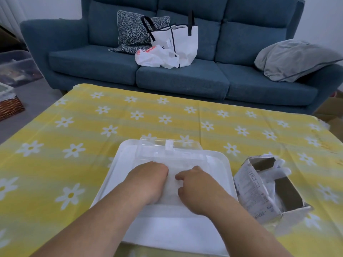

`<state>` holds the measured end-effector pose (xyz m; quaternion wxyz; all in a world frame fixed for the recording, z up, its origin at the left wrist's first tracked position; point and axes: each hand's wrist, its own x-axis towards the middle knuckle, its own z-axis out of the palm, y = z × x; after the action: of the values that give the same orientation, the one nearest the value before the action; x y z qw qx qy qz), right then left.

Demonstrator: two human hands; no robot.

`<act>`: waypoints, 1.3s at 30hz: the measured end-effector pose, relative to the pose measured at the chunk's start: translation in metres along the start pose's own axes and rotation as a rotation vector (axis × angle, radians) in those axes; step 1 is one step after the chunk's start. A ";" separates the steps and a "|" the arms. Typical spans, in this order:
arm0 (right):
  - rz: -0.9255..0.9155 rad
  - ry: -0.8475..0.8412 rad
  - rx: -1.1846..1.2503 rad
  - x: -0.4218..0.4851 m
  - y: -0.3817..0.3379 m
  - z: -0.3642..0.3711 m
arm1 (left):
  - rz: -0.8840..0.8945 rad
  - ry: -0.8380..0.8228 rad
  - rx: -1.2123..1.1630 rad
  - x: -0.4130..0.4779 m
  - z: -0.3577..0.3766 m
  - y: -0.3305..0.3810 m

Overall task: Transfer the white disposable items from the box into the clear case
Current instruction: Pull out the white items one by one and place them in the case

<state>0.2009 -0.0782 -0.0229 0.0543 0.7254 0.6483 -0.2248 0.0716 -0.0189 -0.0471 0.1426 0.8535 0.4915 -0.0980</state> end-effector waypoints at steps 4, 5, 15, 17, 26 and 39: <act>0.023 -0.067 0.082 0.004 0.003 0.005 | -0.015 -0.067 -0.016 0.004 0.002 0.002; 0.022 -0.074 0.102 0.005 0.005 0.006 | -0.016 -0.083 -0.010 0.004 0.001 0.003; 0.115 0.377 0.412 -0.019 0.039 -0.035 | 0.016 0.257 -0.130 -0.007 -0.046 0.000; 0.221 0.534 0.487 -0.027 0.057 -0.046 | 0.103 0.239 -0.232 -0.008 -0.046 0.006; 0.468 0.598 0.413 -0.049 0.124 -0.051 | 0.090 -0.068 -0.016 0.004 -0.013 0.021; 0.454 0.747 0.490 -0.061 0.141 -0.053 | 0.217 0.343 -0.561 0.003 -0.040 0.071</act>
<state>0.3472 -0.1357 0.0184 -0.3062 0.8705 0.3774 -0.0780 0.1362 -0.0365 -0.0001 0.2965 0.8323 0.4226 0.2017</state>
